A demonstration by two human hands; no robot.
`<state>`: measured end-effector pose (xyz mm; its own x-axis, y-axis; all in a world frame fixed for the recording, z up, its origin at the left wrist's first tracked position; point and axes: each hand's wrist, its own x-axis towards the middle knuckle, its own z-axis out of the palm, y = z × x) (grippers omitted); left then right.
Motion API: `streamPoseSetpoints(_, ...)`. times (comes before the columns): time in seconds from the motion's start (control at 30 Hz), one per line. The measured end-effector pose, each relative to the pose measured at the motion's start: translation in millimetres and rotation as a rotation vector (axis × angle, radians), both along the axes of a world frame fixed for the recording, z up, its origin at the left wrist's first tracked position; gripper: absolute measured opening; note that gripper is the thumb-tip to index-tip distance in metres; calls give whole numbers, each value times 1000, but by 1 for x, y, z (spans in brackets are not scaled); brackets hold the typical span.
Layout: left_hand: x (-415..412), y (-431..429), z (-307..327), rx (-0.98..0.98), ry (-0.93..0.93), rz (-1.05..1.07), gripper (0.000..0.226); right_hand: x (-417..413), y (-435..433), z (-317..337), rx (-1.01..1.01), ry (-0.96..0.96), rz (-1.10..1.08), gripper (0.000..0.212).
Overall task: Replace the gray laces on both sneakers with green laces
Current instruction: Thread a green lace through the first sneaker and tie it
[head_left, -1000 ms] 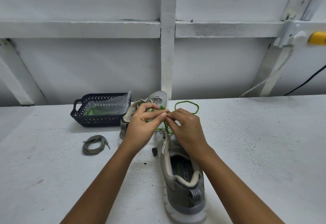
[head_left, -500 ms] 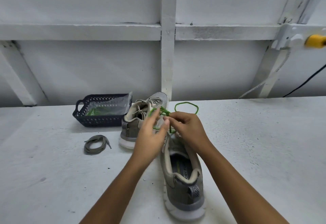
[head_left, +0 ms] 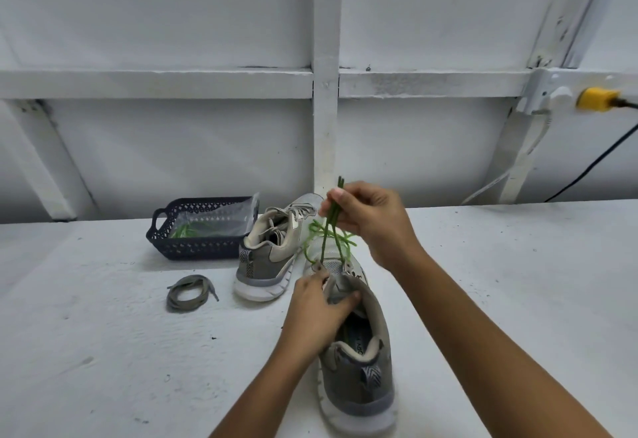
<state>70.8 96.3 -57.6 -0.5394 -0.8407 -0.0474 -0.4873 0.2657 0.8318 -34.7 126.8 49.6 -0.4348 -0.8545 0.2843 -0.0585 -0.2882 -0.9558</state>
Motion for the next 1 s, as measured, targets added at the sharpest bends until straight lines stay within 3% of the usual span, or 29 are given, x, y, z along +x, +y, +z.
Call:
streamPoseSetpoints(0.23,-1,3,3,-21,-33,-11,72,11,17,54,-128,10,105,11)
streamPoseSetpoints(0.33,2,1,9,23,90,53,77,15,21,57,-119,74,150,10)
streamPoseSetpoints(0.4,4,-4,19,-64,156,111,80,17,24,57,-89,144,212,9)
streamPoseSetpoints(0.47,8,-11,36,-205,175,57,68,17,27,56,-62,280,246,6)
streamPoseSetpoints(0.53,13,-16,54,-228,180,-84,43,15,31,55,-44,480,260,3)
streamPoseSetpoints(0.63,20,-22,68,-273,164,-181,31,6,39,57,58,671,386,25)
streamPoseSetpoints(0.73,26,-26,70,-326,137,-171,27,-11,47,53,171,593,640,37)
streamPoseSetpoints(0.8,30,-26,68,-329,221,-163,24,-26,38,36,231,426,538,26)
streamPoseSetpoints(0.83,31,-26,66,-324,271,-164,22,-34,30,22,277,439,407,25)
streamPoseSetpoints(0.87,31,-25,64,-326,289,-168,22,-40,22,9,336,571,272,27)
streamPoseSetpoints(0.93,29,-22,61,-355,267,-182,24,-41,8,-17,494,893,211,30)
streamPoseSetpoints(1.0,26,-18,59,-408,277,-192,27,-32,-1,-33,579,965,228,24)
